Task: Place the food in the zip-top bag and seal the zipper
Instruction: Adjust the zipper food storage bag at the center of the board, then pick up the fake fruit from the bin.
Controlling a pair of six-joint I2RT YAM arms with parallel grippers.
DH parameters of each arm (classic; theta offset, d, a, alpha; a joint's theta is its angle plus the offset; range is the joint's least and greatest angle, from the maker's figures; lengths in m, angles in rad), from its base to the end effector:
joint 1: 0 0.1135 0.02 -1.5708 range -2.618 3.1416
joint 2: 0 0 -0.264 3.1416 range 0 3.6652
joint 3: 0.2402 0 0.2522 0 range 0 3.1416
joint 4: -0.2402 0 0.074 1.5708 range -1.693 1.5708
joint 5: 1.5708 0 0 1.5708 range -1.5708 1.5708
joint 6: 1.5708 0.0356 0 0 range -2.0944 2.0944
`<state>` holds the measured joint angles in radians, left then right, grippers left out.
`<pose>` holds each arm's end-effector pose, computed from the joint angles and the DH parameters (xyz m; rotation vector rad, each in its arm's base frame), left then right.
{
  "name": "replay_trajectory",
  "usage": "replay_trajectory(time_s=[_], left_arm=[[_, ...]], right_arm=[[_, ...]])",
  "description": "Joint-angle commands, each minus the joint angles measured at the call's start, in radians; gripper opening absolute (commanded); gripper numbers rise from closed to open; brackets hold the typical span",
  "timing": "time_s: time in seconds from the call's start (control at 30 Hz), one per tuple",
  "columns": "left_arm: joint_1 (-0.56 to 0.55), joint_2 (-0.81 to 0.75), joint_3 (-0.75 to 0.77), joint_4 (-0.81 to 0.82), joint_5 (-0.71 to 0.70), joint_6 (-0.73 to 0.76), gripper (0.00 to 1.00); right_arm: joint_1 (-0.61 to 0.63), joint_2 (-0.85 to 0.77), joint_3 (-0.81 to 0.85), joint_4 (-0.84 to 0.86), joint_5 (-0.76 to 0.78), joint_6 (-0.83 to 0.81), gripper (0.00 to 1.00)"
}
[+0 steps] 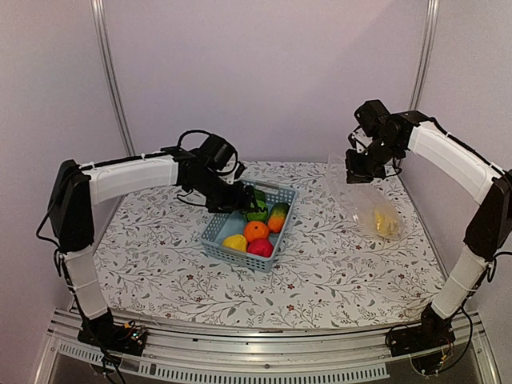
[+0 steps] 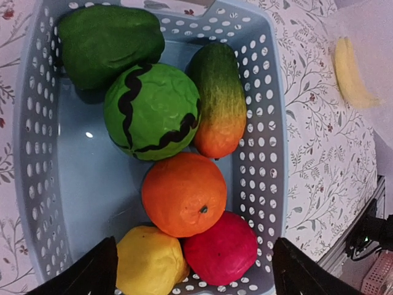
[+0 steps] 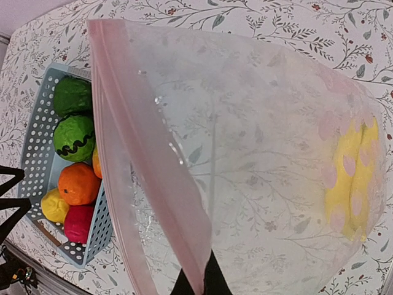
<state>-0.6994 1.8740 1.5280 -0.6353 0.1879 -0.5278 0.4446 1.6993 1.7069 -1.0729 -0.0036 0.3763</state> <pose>0.3096 -0.2692 0.2482 0.3066 2.6685 -0.6762 0.3172 0.1513 0.3413 -0.0922 2.6641 0.2791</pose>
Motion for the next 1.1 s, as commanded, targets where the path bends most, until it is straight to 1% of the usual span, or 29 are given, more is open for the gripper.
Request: replay_trajectory(time_s=[0.0, 0.03, 0.17, 0.27, 0.43, 0.63, 0.77, 0.93, 1.07], left_arm=[[0.004, 0.087, 0.082, -0.028, -0.013, -0.046, 0.91], [0.004, 0.104, 0.098, -0.024, -0.018, -0.053, 0.96], [0.009, 0.179, 0.166, -0.019, -0.056, -0.088, 0.99], [0.021, 0.229, 0.202, -0.004, -0.06, -0.138, 1.0], [0.023, 0.318, 0.298, -0.022, -0.085, -0.15, 1.0], [0.023, 0.368, 0.335, -0.002, -0.116, -0.189, 1.0], [0.024, 0.409, 0.376, -0.035, -0.124, -0.189, 0.94], [0.024, 0.418, 0.364, -0.009, -0.115, -0.148, 0.85], [0.024, 0.4, 0.357, -0.007, -0.094, -0.109, 0.73]], right_arm=[[0.006, 0.01, -0.002, 0.03, -0.06, -0.021, 0.0], [0.008, 0.013, -0.003, 0.031, -0.067, -0.024, 0.0], [0.013, 0.023, 0.005, 0.031, -0.082, -0.038, 0.0], [0.013, 0.029, 0.013, 0.028, -0.088, -0.046, 0.0], [0.015, 0.026, 0.01, 0.027, -0.095, -0.054, 0.0], [0.015, 0.006, -0.005, 0.03, -0.096, -0.058, 0.0], [0.014, -0.014, -0.025, 0.033, -0.095, -0.058, 0.0], [0.014, -0.027, -0.048, 0.042, -0.097, -0.053, 0.0], [0.015, -0.033, -0.058, 0.042, -0.097, -0.05, 0.0]])
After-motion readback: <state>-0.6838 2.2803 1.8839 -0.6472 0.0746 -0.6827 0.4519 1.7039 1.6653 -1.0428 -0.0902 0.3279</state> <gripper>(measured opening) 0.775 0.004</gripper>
